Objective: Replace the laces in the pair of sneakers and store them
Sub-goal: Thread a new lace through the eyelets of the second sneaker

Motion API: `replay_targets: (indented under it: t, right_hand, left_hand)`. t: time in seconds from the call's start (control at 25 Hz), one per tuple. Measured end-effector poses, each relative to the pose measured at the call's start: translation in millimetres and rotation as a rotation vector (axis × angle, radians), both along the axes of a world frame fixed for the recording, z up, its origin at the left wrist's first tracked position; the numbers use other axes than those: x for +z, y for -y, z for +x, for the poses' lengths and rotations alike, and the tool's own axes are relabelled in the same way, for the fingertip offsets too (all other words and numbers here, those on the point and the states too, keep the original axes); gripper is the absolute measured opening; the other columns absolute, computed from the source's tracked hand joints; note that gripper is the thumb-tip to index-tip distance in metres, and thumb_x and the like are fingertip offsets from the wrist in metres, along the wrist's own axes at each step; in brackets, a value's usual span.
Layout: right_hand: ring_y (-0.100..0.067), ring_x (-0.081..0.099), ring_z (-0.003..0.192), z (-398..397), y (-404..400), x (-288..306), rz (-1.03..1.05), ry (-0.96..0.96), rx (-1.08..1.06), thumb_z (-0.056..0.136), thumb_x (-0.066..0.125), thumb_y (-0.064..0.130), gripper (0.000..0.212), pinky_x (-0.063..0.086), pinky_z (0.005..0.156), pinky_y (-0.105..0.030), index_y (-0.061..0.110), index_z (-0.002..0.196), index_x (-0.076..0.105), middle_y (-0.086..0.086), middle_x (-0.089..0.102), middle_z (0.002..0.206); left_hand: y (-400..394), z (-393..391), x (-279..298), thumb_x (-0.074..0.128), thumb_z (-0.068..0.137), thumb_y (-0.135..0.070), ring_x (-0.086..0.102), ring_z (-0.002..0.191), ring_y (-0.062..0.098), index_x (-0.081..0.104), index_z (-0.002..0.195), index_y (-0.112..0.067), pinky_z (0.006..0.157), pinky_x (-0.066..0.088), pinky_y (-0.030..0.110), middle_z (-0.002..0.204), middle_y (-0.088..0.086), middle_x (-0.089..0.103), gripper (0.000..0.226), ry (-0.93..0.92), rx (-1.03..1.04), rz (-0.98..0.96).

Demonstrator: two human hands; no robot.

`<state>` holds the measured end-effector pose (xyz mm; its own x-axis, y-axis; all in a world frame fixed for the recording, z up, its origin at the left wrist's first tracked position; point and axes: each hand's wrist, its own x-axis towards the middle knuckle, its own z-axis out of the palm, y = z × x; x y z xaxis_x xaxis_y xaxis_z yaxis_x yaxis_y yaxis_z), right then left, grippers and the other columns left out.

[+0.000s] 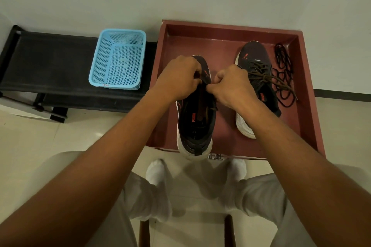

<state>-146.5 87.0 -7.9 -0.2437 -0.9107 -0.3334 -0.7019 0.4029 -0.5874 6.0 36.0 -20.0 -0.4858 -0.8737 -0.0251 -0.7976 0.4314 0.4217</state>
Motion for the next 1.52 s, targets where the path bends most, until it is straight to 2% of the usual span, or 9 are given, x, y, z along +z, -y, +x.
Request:
replay_targets:
  t: [0.2,0.48,0.6,0.72,0.84,0.96,1.24,1.36,1.52]
  right_hand:
    - [-0.021,0.071,0.071,2,-2,-1,-0.022,-0.005,-0.023,0.083,0.08,0.019,0.01,0.061,0.07,-0.034,0.014,0.077,0.074,-0.007,0.072,0.077]
    - [-0.015,0.069,0.07,-1,-2,3,0.024,0.056,0.021,0.086,0.082,0.026,0.015,0.059,0.069,-0.031,0.013,0.082,0.075,-0.004,0.073,0.08]
    - [-0.019,0.072,0.072,-14,-3,17,0.221,0.19,0.05,0.085,0.084,0.036,0.028,0.063,0.072,-0.033,0.01,0.09,0.074,-0.009,0.076,0.083]
    - [-0.016,0.074,0.075,-23,-8,33,0.417,0.374,0.065,0.083,0.085,0.018,0.031,0.06,0.063,-0.023,0.006,0.107,0.069,-0.012,0.077,0.09]
    - [-0.011,0.07,0.063,-22,-9,35,0.357,0.395,0.046,0.083,0.081,0.002,0.027,0.059,0.058,-0.021,0.006,0.108,0.071,-0.005,0.074,0.075]
    - [-0.015,0.07,0.066,-18,-8,37,0.267,0.439,-0.031,0.089,0.069,0.001,0.017,0.057,0.058,-0.023,0.004,0.105,0.072,-0.007,0.071,0.079]
    - [-0.021,0.073,0.073,-20,0,55,0.081,0.861,-0.292,0.097,0.051,-0.001,0.017,0.061,0.087,-0.041,0.011,0.1,0.064,-0.008,0.062,0.084]
    - [-0.018,0.068,0.067,-23,7,63,-0.012,1.074,-0.378,0.097,0.052,-0.003,0.019,0.063,0.079,-0.042,0.008,0.107,0.063,-0.007,0.059,0.082]
    - [-0.006,0.058,0.056,-25,14,80,-0.04,1.213,-0.4,0.1,0.054,0.002,0.015,0.056,0.058,-0.023,0.007,0.107,0.066,-0.011,0.068,0.094]
  left_hand:
    - [12,14,9,0.078,0.089,-0.019,0.066,0.077,0.014,0.078,0.089,-0.015,0.069,0.048,0.025,0.082,-0.002,0.069,0.004,-0.118,0.14,0.078]
    - [23,33,20,0.078,0.087,-0.019,0.069,0.083,0.016,0.079,0.091,-0.01,0.082,0.058,0.033,0.088,0.003,0.074,0.009,-0.267,0.258,0.05]
    - [24,31,20,0.078,0.087,-0.019,0.069,0.084,0.015,0.079,0.091,-0.01,0.081,0.058,0.032,0.087,0.002,0.074,0.01,-0.286,0.232,0.063]
    - [26,31,17,0.079,0.087,-0.02,0.068,0.08,0.013,0.079,0.089,-0.01,0.079,0.056,0.03,0.082,-0.001,0.072,0.01,-0.291,0.234,0.057]
    - [25,28,14,0.079,0.086,-0.021,0.066,0.076,0.01,0.078,0.087,-0.011,0.078,0.056,0.029,0.079,-0.003,0.07,0.009,-0.299,0.231,0.06]
    - [20,24,13,0.078,0.088,-0.021,0.067,0.079,0.011,0.077,0.089,-0.012,0.078,0.055,0.027,0.083,-0.002,0.072,0.009,-0.286,0.224,0.074]
    - [14,15,13,0.077,0.09,-0.022,0.069,0.086,0.017,0.077,0.093,-0.015,0.085,0.059,0.038,0.09,0.002,0.074,0.008,-0.242,0.194,0.096]
    - [13,17,15,0.076,0.091,-0.022,0.069,0.086,0.016,0.078,0.095,-0.012,0.083,0.059,0.036,0.09,0.002,0.073,0.011,-0.247,0.199,0.101]
    - [13,17,15,0.076,0.092,-0.024,0.069,0.087,0.016,0.076,0.097,-0.012,0.079,0.057,0.03,0.092,0.002,0.073,0.013,-0.234,0.207,0.111]
